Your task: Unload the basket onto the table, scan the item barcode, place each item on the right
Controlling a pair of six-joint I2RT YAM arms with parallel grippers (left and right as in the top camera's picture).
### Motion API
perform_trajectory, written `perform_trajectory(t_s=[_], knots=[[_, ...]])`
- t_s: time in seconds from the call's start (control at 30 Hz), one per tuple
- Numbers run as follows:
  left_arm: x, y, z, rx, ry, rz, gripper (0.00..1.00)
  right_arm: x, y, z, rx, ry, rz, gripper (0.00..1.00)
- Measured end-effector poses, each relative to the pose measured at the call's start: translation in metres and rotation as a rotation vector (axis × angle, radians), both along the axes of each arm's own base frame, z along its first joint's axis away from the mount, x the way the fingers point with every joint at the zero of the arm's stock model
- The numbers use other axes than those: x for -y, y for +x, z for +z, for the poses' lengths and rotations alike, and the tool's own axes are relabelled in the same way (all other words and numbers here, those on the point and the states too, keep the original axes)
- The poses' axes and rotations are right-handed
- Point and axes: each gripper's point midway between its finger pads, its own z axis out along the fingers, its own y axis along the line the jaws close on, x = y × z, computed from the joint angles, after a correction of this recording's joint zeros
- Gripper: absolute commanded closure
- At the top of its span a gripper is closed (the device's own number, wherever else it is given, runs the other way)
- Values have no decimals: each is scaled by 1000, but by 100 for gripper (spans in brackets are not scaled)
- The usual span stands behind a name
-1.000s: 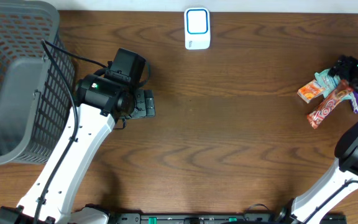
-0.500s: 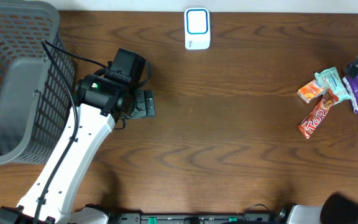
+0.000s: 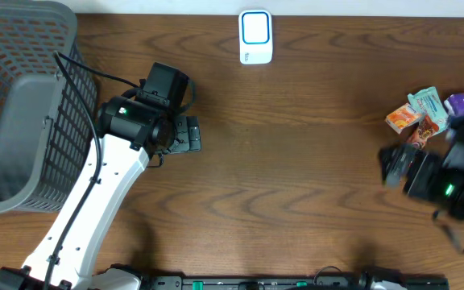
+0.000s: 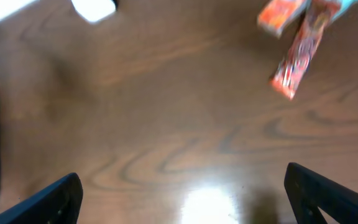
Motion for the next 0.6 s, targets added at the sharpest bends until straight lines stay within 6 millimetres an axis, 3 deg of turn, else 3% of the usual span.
perform_trajectory(t_s=[0.2, 0.3, 0.6], knots=[[0, 0, 0, 0, 0, 0, 2, -9, -44, -46, -113, 72, -74, 1], [0, 0, 0, 0, 0, 0, 2, -12, -56, -60, -167, 105, -115, 1], [0, 0, 0, 0, 0, 0, 2, -14, -68, -73, -248, 158, -188, 1]])
